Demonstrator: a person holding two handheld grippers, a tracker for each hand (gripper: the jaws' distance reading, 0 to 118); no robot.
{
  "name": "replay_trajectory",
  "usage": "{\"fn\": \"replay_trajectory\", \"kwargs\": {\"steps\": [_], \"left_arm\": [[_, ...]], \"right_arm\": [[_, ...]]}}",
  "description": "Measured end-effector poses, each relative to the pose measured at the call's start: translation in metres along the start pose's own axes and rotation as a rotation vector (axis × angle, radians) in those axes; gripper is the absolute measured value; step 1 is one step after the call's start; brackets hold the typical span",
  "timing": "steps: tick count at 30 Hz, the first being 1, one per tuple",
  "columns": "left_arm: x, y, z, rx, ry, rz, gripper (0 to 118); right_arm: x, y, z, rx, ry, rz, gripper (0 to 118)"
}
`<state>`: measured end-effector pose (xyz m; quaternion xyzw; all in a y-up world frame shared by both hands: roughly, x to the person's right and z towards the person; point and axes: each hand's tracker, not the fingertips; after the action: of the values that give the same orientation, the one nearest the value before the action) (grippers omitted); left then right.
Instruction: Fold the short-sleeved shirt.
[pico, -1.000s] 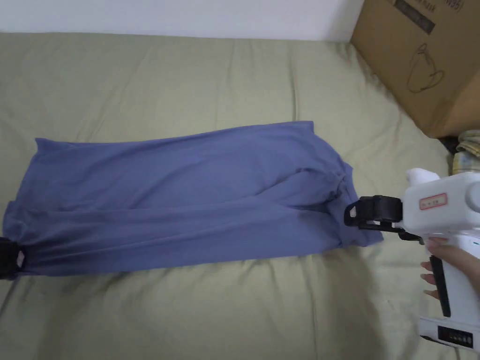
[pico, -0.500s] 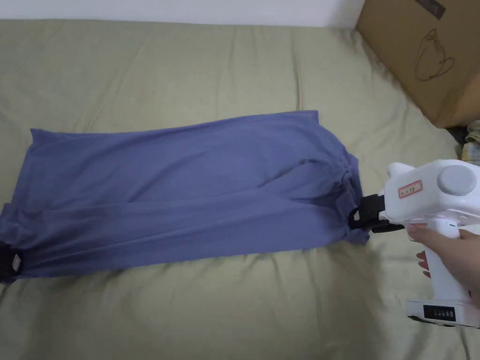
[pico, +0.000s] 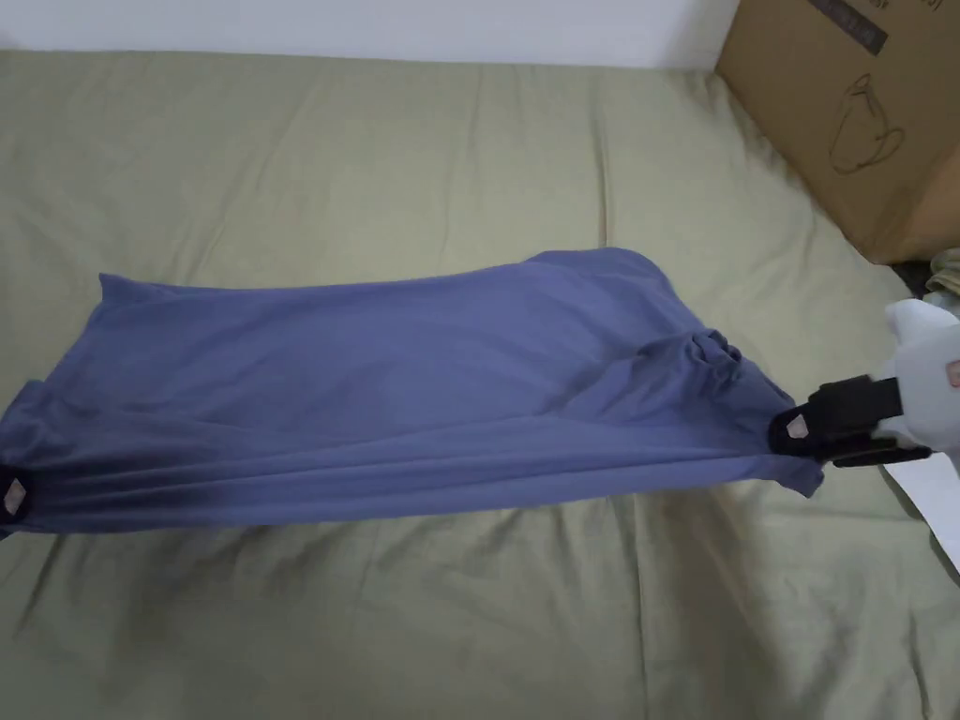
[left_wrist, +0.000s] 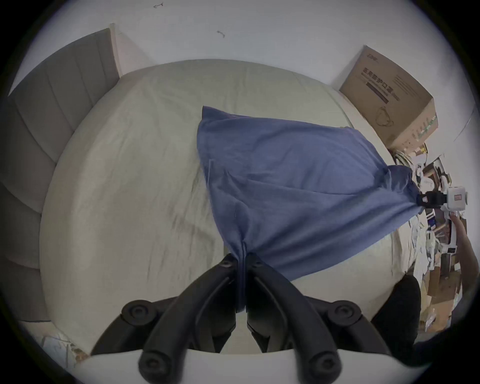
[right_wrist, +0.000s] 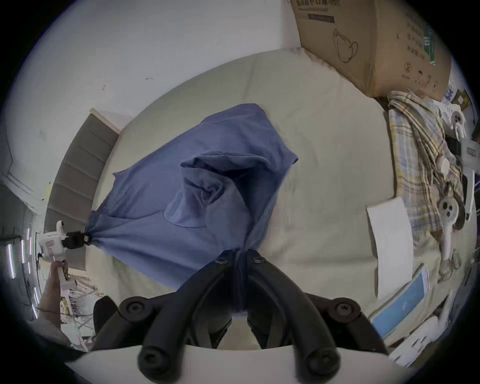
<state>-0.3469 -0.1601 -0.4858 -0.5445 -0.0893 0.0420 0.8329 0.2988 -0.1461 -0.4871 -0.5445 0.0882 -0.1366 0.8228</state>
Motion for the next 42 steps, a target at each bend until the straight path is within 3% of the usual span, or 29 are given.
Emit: {"fn": "replay_trajectory", "kwargs": {"steps": [4, 8, 11, 13, 14, 15, 16, 17, 18, 19, 20, 26, 28, 29, 30, 31, 32, 34, 38, 42], "left_arm": [[0.002, -0.03, 0.008, -0.049, -0.009, -0.013, 2], [-0.003, -0.057, -0.018, -0.104, -0.011, 0.057, 2], [-0.007, -0.068, -0.038, -0.126, -0.029, 0.087, 19], [-0.008, -0.072, -0.043, -0.134, 0.031, 0.085, 28], [-0.011, -0.074, -0.043, -0.13, 0.027, 0.092, 48], [-0.013, -0.076, -0.042, -0.115, 0.016, 0.112, 48], [-0.015, -0.075, -0.043, -0.139, 0.014, 0.139, 58], [-0.017, -0.077, -0.044, -0.134, 0.013, 0.134, 82], [-0.017, -0.078, -0.04, -0.119, 0.011, 0.132, 113], [-0.018, -0.075, -0.029, -0.005, -0.011, 0.086, 117], [-0.02, -0.08, -0.023, -0.022, 0.035, 0.108, 115], [0.009, -0.059, 0.025, 0.132, 0.102, 0.038, 116], [0.019, -0.054, 0.036, 0.133, 0.104, 0.003, 106], [0.024, -0.052, 0.04, 0.148, 0.09, -0.012, 81], [0.026, -0.052, 0.04, 0.178, 0.059, -0.024, 45], [0.03, -0.051, 0.041, 0.19, 0.05, -0.038, 3], [0.036, -0.051, 0.043, 0.195, 0.04, -0.048, 0], [0.052, -0.049, 0.05, 0.253, 0.022, -0.084, 0], [0.062, -0.022, 0.053, 0.29, 0.017, -0.116, 0], [0.039, 0.042, 0.023, 0.264, 0.027, -0.073, 0]], "right_arm": [[0.002, -0.037, 0.007, -0.064, 0.01, -0.006, 9], [0.01, -0.068, -0.023, -0.129, -0.015, -0.032, 10], [0.014, -0.08, -0.044, -0.132, -0.056, -0.044, 14], [0.011, -0.085, -0.049, -0.109, -0.097, -0.05, 36], [0.007, -0.087, -0.049, -0.081, -0.133, -0.041, 69], [0.005, -0.088, -0.047, -0.061, -0.143, -0.023, 69], [0.001, -0.089, -0.046, -0.052, -0.146, -0.01, 79], [-0.004, -0.088, -0.045, -0.049, -0.163, 0.004, 100], [-0.009, -0.088, -0.042, -0.038, -0.169, 0.016, 118], [-0.015, -0.086, -0.035, 0.007, -0.17, 0.039, 116], [-0.021, -0.082, -0.031, 0.014, -0.183, 0.061, 111], [-0.068, -0.061, -0.003, 0.147, -0.224, 0.197, 112], [-0.079, -0.057, 0.002, 0.171, -0.213, 0.214, 110], [-0.086, -0.055, 0.004, 0.202, -0.186, 0.222, 97], [-0.093, -0.054, 0.006, 0.231, -0.159, 0.226, 69], [-0.096, -0.055, 0.008, 0.261, -0.134, 0.23, 13], [-0.099, -0.055, 0.008, 0.241, -0.103, 0.192, 0], [-0.104, -0.046, 0.01, 0.277, -0.003, 0.173, 0], [-0.111, -0.035, 0.008, 0.261, -0.068, 0.288, 0], [-0.116, -0.016, -0.007, 0.253, -0.075, 0.288, 0]]}}
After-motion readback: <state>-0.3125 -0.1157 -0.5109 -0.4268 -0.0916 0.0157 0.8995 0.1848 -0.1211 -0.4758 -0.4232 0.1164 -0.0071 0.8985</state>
